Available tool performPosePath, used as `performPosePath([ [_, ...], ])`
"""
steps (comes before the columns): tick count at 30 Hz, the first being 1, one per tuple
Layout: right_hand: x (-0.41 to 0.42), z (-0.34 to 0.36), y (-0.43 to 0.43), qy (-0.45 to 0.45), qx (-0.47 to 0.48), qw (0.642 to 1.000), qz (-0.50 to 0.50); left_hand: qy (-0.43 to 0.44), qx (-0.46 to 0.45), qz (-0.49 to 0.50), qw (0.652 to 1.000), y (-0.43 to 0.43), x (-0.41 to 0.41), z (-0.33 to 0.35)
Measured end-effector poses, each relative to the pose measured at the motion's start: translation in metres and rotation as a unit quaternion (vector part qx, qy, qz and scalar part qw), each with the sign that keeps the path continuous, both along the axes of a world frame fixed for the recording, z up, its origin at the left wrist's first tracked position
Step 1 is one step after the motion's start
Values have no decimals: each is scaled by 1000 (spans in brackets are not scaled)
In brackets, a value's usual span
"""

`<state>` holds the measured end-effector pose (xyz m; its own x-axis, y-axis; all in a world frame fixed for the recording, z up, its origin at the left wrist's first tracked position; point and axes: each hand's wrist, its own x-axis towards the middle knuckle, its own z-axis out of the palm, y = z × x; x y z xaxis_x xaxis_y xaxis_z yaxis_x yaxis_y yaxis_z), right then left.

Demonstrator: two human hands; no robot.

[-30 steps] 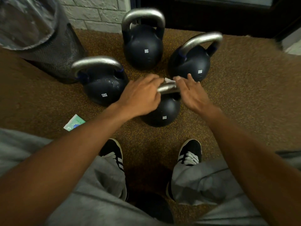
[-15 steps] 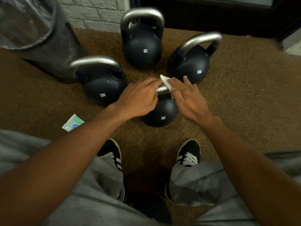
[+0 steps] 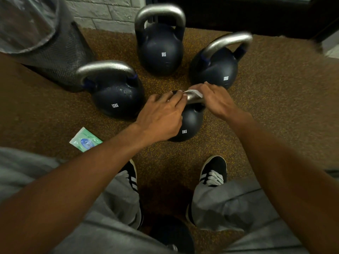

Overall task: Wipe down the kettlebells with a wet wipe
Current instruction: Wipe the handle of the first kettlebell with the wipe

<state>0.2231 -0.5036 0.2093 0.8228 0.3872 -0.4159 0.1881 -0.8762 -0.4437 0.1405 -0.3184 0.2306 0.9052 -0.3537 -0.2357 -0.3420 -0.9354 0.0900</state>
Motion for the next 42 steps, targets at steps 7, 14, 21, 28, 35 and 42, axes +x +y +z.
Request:
performPosePath([
  [7, 20, 14, -4, 104, 122, 984, -81, 9, -12, 1, 1000, 2, 0, -2],
  [14, 48, -1, 13, 199, 151, 955, -161, 5, -13, -2, 1000, 1, 3, -3],
  [21, 35, 0, -6, 166, 152, 965, -133, 9, -7, -3, 1000, 2, 1, -2],
  [28, 34, 25, -8, 118, 152, 975, -107, 4, -2, 1, 1000, 0, 0, -1],
  [35, 68, -1, 15, 222, 133, 956, -142, -6, 30, -9, 999, -1, 4, 0],
  [42, 47, 18, -2, 193, 151, 964, -106, -20, 24, -6, 999, -3, 1, -1],
])
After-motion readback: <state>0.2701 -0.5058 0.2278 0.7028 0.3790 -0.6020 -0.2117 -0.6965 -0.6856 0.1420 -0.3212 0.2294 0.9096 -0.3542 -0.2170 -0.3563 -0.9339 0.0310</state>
